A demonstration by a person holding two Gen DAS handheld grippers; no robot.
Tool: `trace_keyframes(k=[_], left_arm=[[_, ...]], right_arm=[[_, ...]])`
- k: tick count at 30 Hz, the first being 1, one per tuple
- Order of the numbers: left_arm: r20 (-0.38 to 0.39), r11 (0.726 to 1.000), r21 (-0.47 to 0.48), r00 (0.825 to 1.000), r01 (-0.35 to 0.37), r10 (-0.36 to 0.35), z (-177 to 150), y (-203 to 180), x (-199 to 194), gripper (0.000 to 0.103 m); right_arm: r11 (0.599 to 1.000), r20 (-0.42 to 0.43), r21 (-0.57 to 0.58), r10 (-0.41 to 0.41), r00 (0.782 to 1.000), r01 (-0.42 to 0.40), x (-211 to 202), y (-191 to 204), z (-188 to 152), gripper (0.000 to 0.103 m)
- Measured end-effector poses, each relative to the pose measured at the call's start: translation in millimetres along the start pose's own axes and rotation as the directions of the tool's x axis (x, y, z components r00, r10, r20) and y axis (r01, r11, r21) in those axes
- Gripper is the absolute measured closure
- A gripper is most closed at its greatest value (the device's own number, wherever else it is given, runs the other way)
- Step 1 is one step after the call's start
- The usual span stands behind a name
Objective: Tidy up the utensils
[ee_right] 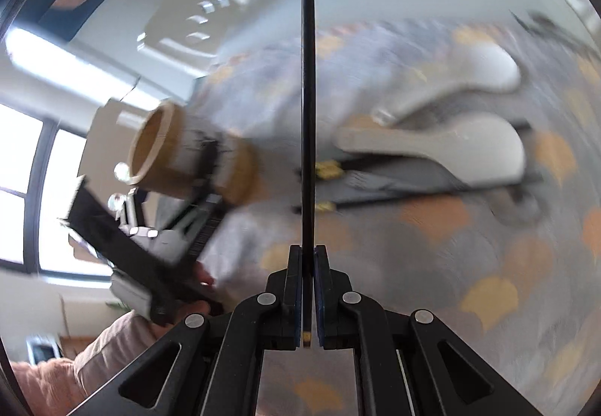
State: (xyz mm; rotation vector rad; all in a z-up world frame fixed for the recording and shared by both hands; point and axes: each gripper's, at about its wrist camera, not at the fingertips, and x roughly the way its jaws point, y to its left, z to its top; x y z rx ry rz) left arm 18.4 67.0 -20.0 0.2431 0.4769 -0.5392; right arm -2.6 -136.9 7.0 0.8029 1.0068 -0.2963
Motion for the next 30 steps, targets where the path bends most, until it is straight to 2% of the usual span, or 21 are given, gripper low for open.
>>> trace_keyframes(k=[5, 13, 19, 25, 27, 30], left_arm=[[0.003, 1.0, -0.019, 1.0, 0.022, -0.022, 0, 4, 0, 0.004], [0.01, 1.0, -0.01, 1.0, 0.026, -0.025, -1, 2, -2, 0.004], [0.013, 1.0, -0.012, 1.0, 0.028, -0.028, 0, 1, -2, 0.004], [0.015, 0.999, -0.016, 0.999, 0.031, -0.031, 0, 1, -3, 0.004], [0.014, 0.999, -0.016, 0.999, 0.032, -0.031, 0, 0, -3, 0.004], [0.013, 0.999, -0.016, 0.999, 0.032, -0.032, 0, 1, -3, 0.004]], right_arm=[[0.984, 0.097, -0.177, 0.006, 0.995, 0.011, -14, 44, 12, 0.098], [0.969, 0.202, -0.245, 0.018, 0.979, 0.032, -47, 74, 31, 0.098], [0.956, 0.304, -0.293, 0.072, 0.95, 0.021, -86, 107, 61, 0.098], [0.93, 0.388, -0.366, 0.181, 0.904, -0.03, -120, 147, 90, 0.098], [0.923, 0.4, -0.385, 0.191, 0.897, -0.025, -120, 157, 95, 0.098], [0.912, 0.389, -0.41, 0.187, 0.902, -0.012, -109, 168, 99, 0.098]])
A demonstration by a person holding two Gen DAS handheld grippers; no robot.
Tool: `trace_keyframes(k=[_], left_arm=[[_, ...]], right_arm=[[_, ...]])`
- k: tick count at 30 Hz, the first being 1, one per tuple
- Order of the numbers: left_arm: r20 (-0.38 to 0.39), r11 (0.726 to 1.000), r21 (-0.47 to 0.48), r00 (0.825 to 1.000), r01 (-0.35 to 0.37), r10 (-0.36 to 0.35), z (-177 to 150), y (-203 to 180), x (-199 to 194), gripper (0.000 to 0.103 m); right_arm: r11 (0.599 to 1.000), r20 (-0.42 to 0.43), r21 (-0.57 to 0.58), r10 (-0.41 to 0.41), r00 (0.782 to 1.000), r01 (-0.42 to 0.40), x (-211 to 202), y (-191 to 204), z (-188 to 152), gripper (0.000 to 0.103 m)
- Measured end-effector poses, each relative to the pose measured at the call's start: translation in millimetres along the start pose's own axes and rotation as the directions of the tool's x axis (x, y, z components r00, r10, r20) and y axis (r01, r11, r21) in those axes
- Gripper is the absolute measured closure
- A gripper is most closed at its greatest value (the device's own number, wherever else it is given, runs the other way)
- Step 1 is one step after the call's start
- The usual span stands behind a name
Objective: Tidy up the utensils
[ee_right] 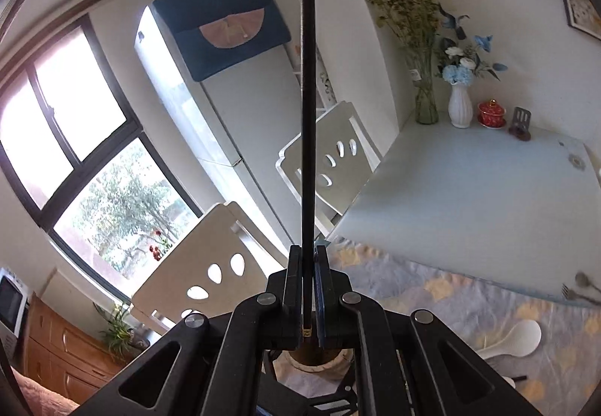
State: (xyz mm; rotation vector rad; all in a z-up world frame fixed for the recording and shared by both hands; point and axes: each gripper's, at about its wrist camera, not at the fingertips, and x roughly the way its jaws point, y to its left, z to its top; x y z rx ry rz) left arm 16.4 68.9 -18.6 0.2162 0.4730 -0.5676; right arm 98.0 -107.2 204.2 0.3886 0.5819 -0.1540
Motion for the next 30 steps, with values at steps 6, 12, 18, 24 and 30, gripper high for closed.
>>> trace_keyframes(k=[6, 12, 18, 24, 30], left_arm=[[-0.006, 1.0, -0.012, 1.0, 0.005, -0.005, 0, 1, 1, 0.004], [-0.009, 1.0, -0.015, 1.0, 0.007, -0.007, 1, 2, 2, 0.004], [-0.011, 1.0, -0.017, 1.0, 0.006, -0.007, 0, 2, 3, 0.004], [-0.01, 1.0, -0.017, 1.0, 0.007, -0.007, -1, 4, 3, 0.004], [-0.01, 1.0, -0.018, 1.0, 0.005, -0.005, -1, 5, 3, 0.004]], right_arm=[[0.999, -0.063, -0.032, 0.012, 0.998, -0.014, 31, 13, -8, 0.098], [0.996, -0.089, -0.087, -0.01, 0.996, 0.003, 43, 20, -11, 0.098], [0.999, -0.119, -0.054, 0.0, 0.993, -0.006, 52, 11, -16, 0.098], [0.999, -0.183, -0.035, 0.002, 0.983, -0.008, 62, 7, -19, 0.071], [1.0, -0.206, 0.003, -0.008, 0.979, 0.009, 62, 1, -20, 0.043]])
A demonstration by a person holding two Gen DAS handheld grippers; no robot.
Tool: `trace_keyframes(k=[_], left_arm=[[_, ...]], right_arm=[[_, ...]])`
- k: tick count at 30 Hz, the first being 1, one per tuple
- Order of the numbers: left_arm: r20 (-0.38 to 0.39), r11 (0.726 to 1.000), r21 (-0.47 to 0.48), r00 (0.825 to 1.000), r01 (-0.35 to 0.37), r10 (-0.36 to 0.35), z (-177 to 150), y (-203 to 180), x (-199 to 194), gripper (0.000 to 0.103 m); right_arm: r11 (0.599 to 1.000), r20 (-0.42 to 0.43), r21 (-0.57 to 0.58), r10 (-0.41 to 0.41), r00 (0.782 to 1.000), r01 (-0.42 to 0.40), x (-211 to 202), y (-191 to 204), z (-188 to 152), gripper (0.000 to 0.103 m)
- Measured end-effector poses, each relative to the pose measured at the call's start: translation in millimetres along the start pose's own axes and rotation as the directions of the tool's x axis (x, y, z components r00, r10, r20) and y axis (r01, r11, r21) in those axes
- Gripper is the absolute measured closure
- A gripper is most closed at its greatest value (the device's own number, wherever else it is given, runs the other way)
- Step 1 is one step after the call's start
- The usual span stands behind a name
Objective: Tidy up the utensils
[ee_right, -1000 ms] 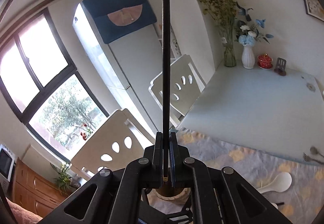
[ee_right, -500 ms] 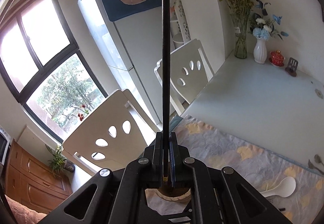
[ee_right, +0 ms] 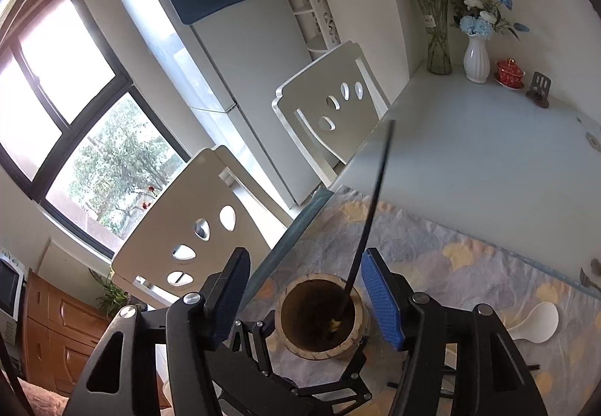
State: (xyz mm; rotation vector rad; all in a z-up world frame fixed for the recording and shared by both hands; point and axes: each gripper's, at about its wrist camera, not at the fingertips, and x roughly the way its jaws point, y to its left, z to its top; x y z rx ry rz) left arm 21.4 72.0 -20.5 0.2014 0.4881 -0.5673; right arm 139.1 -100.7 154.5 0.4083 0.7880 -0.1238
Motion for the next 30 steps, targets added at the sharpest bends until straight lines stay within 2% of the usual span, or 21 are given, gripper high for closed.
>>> trace_keyframes(k=[11, 14, 16, 20, 22, 23, 25, 27, 30], left_arm=[[0.0, 1.0, 0.0, 1.0, -0.001, 0.001, 0, 0, 0, 0.004], [0.001, 1.0, 0.001, 1.0, -0.001, 0.001, 0, 0, 0, 0.004], [0.001, 1.0, 0.0, 1.0, -0.002, 0.002, 0, 0, 0, 0.004], [0.009, 1.0, -0.005, 1.0, 0.003, -0.003, -1, 2, -2, 0.004], [0.01, 1.0, -0.008, 1.0, 0.005, -0.005, -1, 2, -3, 0.004], [0.012, 1.0, -0.009, 1.0, 0.007, -0.007, -1, 3, -3, 0.004], [0.014, 1.0, -0.01, 1.0, 0.01, -0.01, -2, 2, -4, 0.004], [0.017, 1.0, -0.015, 1.0, 0.018, -0.018, -2, 4, -5, 0.004], [0.016, 0.999, -0.026, 0.999, 0.031, -0.031, -2, 6, -5, 0.004]], right_arm=[[0.996, 0.007, 0.091, -0.008, 1.0, 0.007, -7, -25, -2, 0.043], [0.993, -0.002, 0.113, -0.033, 0.999, 0.033, -5, -33, -3, 0.043], [0.983, -0.042, 0.178, -0.047, 0.998, 0.054, 6, -48, 2, 0.043], [0.95, -0.103, 0.313, 0.03, 0.994, 0.004, 50, -81, 15, 0.043], [0.917, -0.171, 0.398, 0.094, 0.981, -0.018, 89, -98, 19, 0.043], [0.879, -0.204, 0.475, 0.14, 0.969, -0.027, 115, -110, 19, 0.043], [0.831, -0.275, 0.557, 0.16, 0.948, 0.022, 151, -123, 22, 0.046], [0.824, -0.323, 0.564, 0.165, 0.932, 0.05, 179, -126, 28, 0.046], [0.826, -0.438, 0.539, 0.108, 0.893, 0.164, 220, -127, 36, 0.047]])
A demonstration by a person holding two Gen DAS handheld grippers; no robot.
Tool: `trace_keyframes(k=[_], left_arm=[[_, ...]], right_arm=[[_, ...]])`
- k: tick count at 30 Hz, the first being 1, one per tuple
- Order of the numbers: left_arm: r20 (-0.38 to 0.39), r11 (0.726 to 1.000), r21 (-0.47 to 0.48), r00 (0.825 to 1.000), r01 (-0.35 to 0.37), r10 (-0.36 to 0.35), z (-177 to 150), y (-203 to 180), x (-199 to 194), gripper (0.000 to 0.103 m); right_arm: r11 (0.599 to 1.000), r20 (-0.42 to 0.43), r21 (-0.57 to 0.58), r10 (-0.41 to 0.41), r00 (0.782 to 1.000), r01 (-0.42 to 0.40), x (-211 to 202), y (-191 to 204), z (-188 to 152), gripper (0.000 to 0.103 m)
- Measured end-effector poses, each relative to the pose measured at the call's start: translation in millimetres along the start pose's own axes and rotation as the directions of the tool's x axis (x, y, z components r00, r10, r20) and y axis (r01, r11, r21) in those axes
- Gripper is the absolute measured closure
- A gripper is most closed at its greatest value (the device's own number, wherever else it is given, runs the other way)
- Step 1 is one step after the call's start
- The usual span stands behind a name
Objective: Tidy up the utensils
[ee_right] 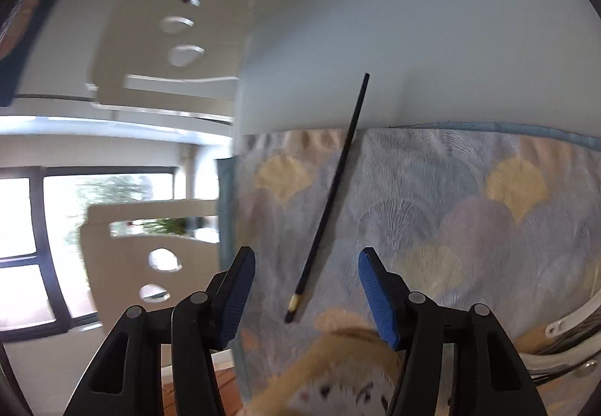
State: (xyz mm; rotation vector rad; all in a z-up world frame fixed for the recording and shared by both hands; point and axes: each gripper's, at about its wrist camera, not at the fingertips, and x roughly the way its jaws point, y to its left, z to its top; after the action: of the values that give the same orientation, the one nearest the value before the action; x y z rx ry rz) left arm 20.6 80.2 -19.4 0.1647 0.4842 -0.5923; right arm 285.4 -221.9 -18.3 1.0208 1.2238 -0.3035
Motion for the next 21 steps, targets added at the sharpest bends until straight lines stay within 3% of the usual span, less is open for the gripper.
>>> trace_keyframes(k=[3, 7, 11, 12, 16, 17, 21], left_arm=[[-0.004, 1.0, -0.008, 1.0, 0.012, -0.012, 1, 1, 1, 0.004], [-0.006, 0.999, -0.018, 1.0, 0.026, -0.026, 0, 4, 2, 0.004], [-0.019, 0.999, -0.022, 0.999, 0.038, -0.038, 1, 4, 4, 0.004], [-0.019, 0.999, -0.024, 0.999, 0.038, -0.039, 1, 5, 4, 0.004], [-0.019, 0.999, -0.027, 0.999, 0.041, -0.041, 1, 5, 5, 0.004], [-0.018, 0.999, -0.026, 0.999, 0.04, -0.04, 1, 4, 5, 0.004], [-0.017, 0.999, -0.019, 0.999, 0.032, -0.032, 1, 3, 5, 0.004]], right_arm=[[0.993, -0.054, 0.038, -0.107, 0.993, 0.109, 30, 2, 17, 0.058], [0.975, -0.111, 0.035, -0.214, 0.971, 0.219, 58, 7, 29, 0.061], [0.925, -0.085, -0.1, -0.376, 0.923, 0.368, 63, 27, 33, 0.088], [0.921, -0.073, -0.119, -0.381, 0.922, 0.371, 62, 28, 33, 0.092], [0.964, -0.079, -0.072, -0.26, 0.962, 0.255, 50, 9, 34, 0.096], [0.983, -0.07, -0.041, -0.181, 0.981, 0.179, 43, 1, 34, 0.097], [0.999, -0.024, -0.028, -0.032, 0.999, 0.031, 17, -10, 30, 0.098]])
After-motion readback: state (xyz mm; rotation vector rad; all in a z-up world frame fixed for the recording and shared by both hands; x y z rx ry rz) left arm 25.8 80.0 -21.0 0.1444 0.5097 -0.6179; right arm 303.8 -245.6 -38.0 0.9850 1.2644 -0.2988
